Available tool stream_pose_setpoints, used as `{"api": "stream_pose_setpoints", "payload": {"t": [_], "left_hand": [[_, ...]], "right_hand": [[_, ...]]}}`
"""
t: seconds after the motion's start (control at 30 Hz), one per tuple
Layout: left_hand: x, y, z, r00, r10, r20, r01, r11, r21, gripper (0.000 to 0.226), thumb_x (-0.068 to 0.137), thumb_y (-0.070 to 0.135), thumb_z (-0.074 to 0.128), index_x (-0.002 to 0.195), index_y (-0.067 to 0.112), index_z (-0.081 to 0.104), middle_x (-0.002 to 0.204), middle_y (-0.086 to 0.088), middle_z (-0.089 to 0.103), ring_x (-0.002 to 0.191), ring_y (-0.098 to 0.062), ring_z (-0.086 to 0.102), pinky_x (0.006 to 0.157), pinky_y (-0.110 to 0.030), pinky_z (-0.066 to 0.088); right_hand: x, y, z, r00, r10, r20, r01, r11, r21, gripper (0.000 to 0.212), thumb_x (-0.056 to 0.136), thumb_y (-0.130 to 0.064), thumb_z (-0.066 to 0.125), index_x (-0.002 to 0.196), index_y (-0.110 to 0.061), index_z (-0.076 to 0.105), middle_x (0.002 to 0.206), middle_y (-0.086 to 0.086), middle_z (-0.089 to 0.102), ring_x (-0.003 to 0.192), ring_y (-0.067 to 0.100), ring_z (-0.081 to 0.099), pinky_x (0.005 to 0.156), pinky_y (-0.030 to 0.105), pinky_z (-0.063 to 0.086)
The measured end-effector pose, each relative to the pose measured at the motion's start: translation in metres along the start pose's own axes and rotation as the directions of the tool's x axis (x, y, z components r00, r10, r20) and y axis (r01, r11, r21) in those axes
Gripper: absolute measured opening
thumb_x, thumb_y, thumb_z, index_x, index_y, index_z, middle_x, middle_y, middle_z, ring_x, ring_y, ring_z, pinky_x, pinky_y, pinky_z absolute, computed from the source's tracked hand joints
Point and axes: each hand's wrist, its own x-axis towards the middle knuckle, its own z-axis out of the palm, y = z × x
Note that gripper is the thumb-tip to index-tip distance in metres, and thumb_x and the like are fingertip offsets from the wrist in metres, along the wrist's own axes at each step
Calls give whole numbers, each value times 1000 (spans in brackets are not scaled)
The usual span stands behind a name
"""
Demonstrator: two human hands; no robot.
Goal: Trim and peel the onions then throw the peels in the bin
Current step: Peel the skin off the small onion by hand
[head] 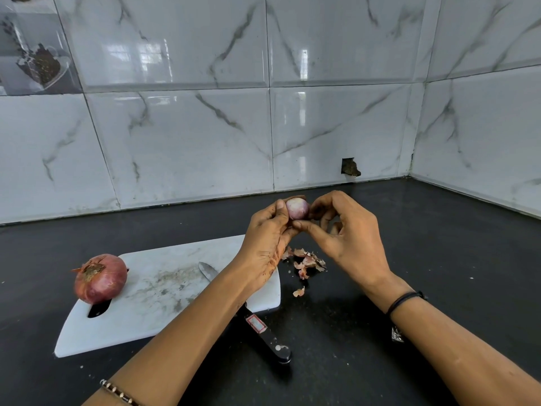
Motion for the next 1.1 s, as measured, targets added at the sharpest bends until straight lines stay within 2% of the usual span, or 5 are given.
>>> {"api": "stream_pose_setpoints", "payload": {"t": [0.13,0.37,0.57,0.83,1.1], "left_hand": [[-1,0,0,1000,8,12,-8,1000,27,31,109,15,39,117,1,66,126,-25,66,121,-31,65,98,-29,56],[-1,0,-3,997,61,50,-66,992,106,29,108,15,42,111,8,69,117,-15,72,114,-22,69,93,-25,57],[0,-3,-5,994,101,49,-108,977,182,29,108,16,43,110,10,71,118,-15,73,117,-24,68,99,-29,54],[1,-4,-7,993,109,41,-115,970,216,28,107,15,46,108,9,73,113,-13,75,111,-21,71,96,-27,56],[4,-1,-4,1000,9,8,-9,999,42,38,108,20,43,111,-8,68,115,-29,70,110,-32,70,88,-29,60]], "right_hand": [[0,1,-1,1000,-16,9,16,1000,2,28,81,-23,86,102,-12,70,92,-7,68,76,10,63,64,8,45],[0,0,-1,1000,10,-3,-10,1000,28,24,83,-24,84,100,-13,72,91,-9,68,77,9,65,63,8,44],[-1,1,0,999,24,27,-26,997,75,22,85,-23,83,99,-13,70,90,-7,66,74,12,63,63,10,45],[-3,2,0,996,-21,85,19,1000,23,13,88,-18,79,94,-13,69,88,-8,61,74,13,58,64,13,44],[-1,1,0,999,35,2,-35,999,9,27,84,-32,84,92,-16,63,83,-6,61,65,15,58,59,18,48]]}}
